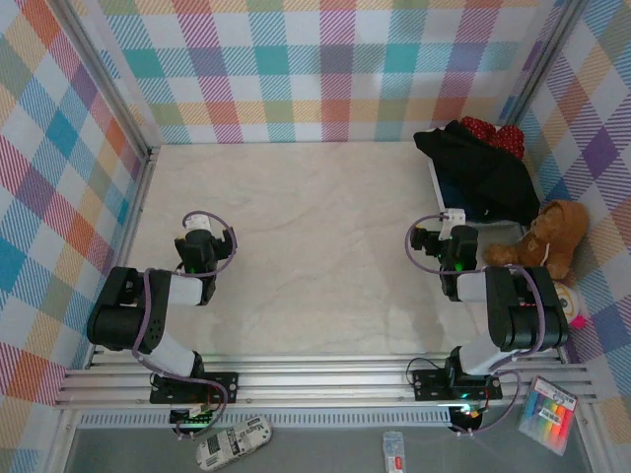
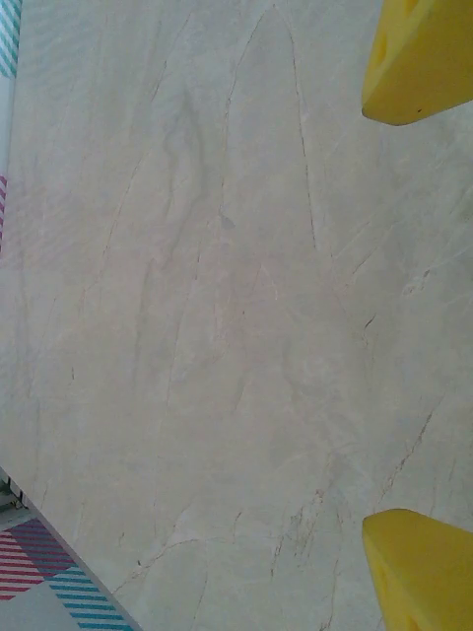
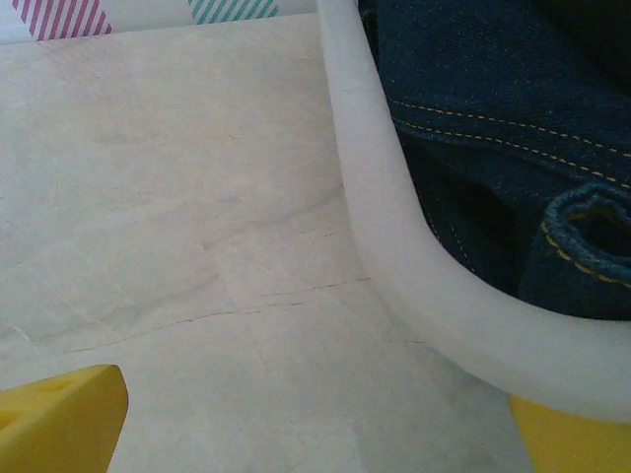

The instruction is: Fold and stack the skirts

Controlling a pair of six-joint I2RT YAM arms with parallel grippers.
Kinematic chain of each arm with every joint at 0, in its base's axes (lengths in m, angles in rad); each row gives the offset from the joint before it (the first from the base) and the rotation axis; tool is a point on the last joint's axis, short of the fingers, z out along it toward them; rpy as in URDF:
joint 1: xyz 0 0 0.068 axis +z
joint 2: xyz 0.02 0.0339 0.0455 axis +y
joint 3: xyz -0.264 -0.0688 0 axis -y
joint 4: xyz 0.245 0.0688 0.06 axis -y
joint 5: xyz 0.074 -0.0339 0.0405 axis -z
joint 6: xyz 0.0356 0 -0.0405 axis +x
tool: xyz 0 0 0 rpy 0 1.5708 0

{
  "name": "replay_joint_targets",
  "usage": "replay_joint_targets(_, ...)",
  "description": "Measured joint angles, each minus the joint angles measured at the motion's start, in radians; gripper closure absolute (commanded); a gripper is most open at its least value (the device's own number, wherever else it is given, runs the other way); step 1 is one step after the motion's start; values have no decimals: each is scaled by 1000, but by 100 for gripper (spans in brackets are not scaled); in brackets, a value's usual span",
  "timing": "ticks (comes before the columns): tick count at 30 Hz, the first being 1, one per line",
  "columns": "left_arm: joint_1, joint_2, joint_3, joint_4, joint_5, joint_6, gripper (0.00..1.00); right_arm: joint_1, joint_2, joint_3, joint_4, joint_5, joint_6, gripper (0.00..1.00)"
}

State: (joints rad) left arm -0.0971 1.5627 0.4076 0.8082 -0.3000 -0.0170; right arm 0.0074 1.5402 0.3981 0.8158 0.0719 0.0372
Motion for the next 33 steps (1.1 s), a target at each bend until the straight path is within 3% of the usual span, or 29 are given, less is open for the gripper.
replay_joint_targets(33,-1,-5,0,-5,0,0,0,0,-49,-30,0,19,3,1)
